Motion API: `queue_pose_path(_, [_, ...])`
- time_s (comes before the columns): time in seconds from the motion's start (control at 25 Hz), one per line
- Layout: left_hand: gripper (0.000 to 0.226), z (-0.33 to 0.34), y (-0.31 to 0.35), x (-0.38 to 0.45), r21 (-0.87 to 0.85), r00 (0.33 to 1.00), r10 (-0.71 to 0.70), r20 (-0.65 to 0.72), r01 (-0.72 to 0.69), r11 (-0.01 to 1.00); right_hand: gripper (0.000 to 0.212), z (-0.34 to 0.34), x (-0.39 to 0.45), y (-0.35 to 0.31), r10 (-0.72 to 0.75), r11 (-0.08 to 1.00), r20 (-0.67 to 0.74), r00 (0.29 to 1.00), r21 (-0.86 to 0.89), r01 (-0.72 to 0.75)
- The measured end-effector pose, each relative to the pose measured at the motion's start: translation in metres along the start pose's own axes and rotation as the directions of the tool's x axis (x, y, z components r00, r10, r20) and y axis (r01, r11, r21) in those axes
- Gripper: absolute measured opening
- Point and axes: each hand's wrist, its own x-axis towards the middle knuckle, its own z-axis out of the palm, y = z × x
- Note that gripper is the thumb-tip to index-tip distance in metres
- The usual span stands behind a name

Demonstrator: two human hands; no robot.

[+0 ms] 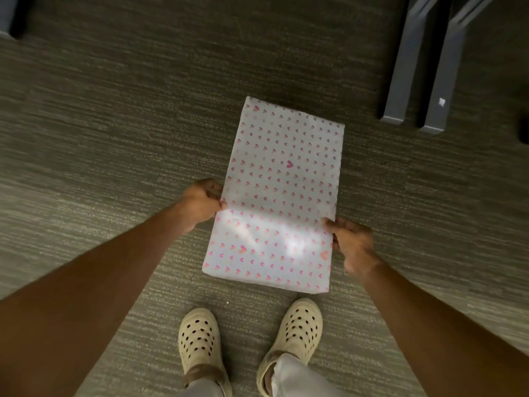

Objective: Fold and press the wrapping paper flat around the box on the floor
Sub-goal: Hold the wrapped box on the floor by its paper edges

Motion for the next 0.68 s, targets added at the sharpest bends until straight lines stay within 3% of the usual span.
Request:
queue_pose_path(0.24, [0.018,-0.021,0.042,0.019,0.013,0.997,0.067,0.046,-0.068,0.998,0.006,0.009,0.002,-0.035,-0.078,0.997,0.006,0.997,-0.007,0.078])
queue_pose_path(0.44, [0.016,-0.053,0.083,0.054,-0.024,0.954,0.228,0.196,-0.228,0.973,0.01,0.027,0.014,-0.079,-0.177,0.984,0.007,0.984,-0.02,0.177])
queue_pose_path(0.68, [0.015,-0.057,0.145,0.103,-0.022,0.96,0.239,0.148,-0.239,0.971,0.009,0.034,0.041,-0.138,-0.299,0.954,0.047,0.953,0.004,0.299])
